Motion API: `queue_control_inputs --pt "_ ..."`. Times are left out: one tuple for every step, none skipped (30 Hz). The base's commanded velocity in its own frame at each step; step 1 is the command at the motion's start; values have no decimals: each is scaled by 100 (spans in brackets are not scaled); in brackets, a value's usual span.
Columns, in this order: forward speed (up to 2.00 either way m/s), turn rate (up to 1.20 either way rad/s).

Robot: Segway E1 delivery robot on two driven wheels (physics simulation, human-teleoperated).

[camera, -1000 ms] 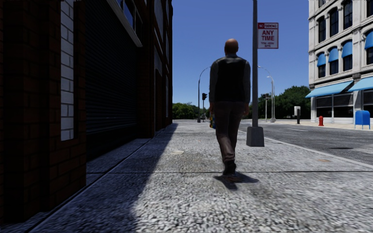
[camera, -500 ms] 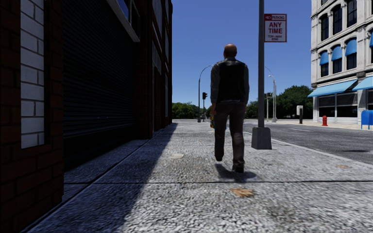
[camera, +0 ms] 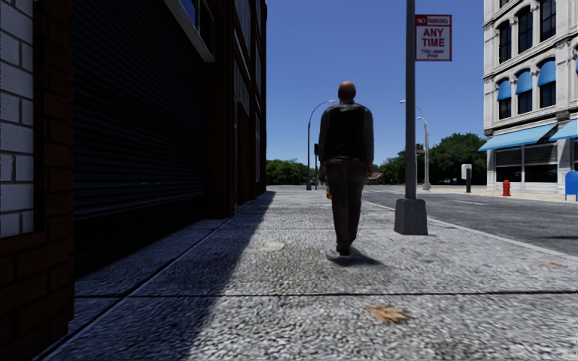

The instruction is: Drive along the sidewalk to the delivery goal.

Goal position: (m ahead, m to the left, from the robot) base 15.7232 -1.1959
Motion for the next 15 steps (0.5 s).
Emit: queue_control_inputs --pt "43 0" --pt "43 0" --pt "43 0" --pt "43 0" --pt "43 0" --pt "43 0" --pt "43 0" --pt "43 0" --pt "43 0" --pt "43 0" --pt "43 0" --pt "43 0" --pt "43 0" --pt "43 0" --pt "43 0"
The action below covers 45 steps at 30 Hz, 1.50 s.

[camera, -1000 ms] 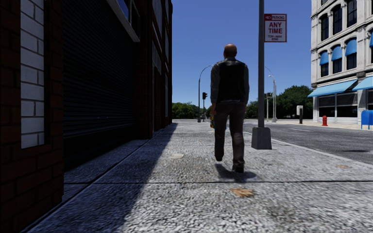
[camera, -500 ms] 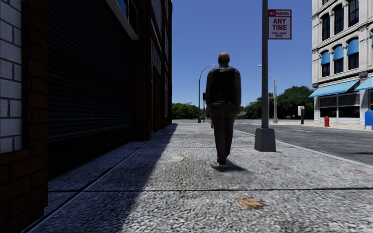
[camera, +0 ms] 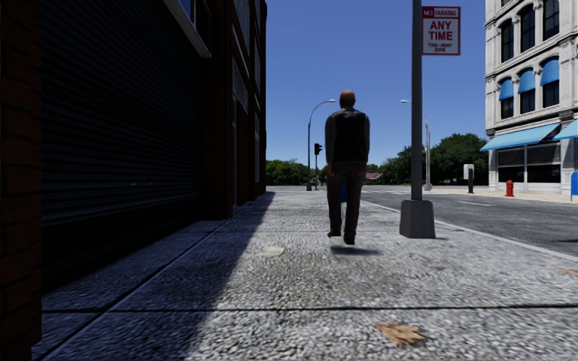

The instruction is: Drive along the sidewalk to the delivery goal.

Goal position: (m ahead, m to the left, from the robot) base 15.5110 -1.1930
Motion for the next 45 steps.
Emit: queue_control_inputs --pt "43 0" --pt "43 0" --pt "43 0" --pt "43 0" --pt "43 0" --pt "43 0" --pt "43 0" --pt "43 0" --pt "43 0" --pt "43 0" --pt "43 0" --pt "43 0" --pt "42 0" --pt "42 0" --pt "42 0" --pt "42 0" --pt "42 0" --pt "42 0" --pt "42 0" --pt "42 0" --pt "42 0" --pt "42 0" --pt "42 0" --pt "42 0" --pt "42 0" --pt "42 0" --pt "42 0" --pt "42 0" --pt "42 0" --pt "200 0" --pt "200 0" --pt "200 0" --pt "200 0" --pt "200 0" --pt "200 0" --pt "200 0" --pt "200 0" --pt "200 0" --pt "200 0" --pt "200 0" --pt "200 0" --pt "200 0" --pt "200 0" --pt "200 0" --pt "200 0"
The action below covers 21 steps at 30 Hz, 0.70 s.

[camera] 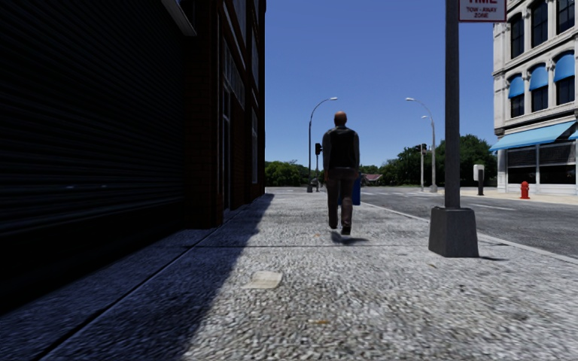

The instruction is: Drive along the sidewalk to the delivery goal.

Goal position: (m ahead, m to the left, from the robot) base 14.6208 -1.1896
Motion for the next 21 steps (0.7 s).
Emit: queue_control_inputs --pt "200 0" --pt "200 0" --pt "200 0" --pt "200 0" --pt "200 0" --pt "200 0" --pt "200 0" --pt "200 0" --pt "200 0" --pt "200 0" --pt "200 0" --pt "200 0" --pt "200 0" --pt "200 0" --pt "200 0" --pt "200 0" --pt "200 0" --pt "200 -23" --pt "200 -39" --pt "200 -39" --pt "200 -45"
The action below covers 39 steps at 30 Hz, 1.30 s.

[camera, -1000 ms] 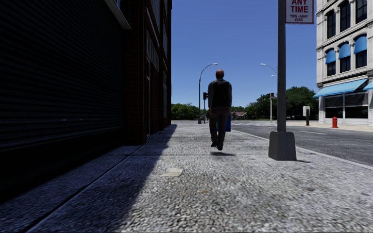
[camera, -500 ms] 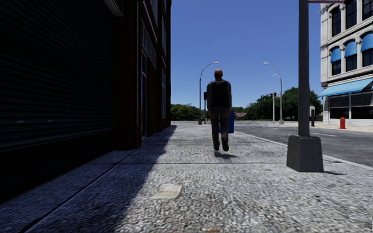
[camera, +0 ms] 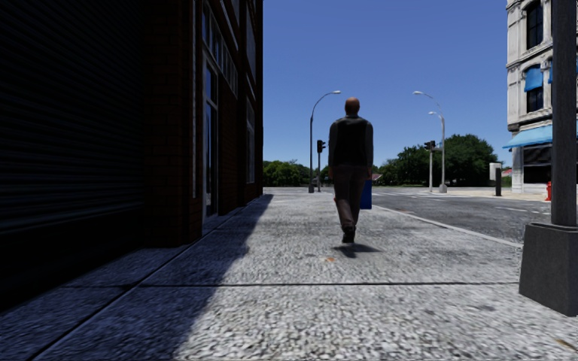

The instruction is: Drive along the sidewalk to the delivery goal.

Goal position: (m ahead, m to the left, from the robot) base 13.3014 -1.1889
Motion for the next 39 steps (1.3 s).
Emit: queue_control_inputs --pt "139 -47" --pt "139 -47" --pt "124 -47" --pt "122 -47" --pt "122 -47" --pt "122 -47" --pt "122 -47" --pt "122 -51" --pt "122 -56" --pt "122 -58" --pt "122 -58" --pt "122 -60" --pt "122 -61" --pt "122 -62" --pt "122 -62" --pt "122 -62" --pt "122 -62" --pt "122 -62" --pt "122 -62" --pt "122 -62" --pt "122 -62" --pt "123 -62" --pt "124 -62" --pt "125 -62" --pt "125 -62" --pt "126 -62" --pt "129 -62" --pt "132 -62" --pt "133 -62" --pt "133 -62" --pt "133 -62" --pt "133 -62" --pt "133 -54" --pt "133 -42" --pt "133 -42" --pt "133 0" --pt "134 0" --pt "134 0" --pt "134 0"
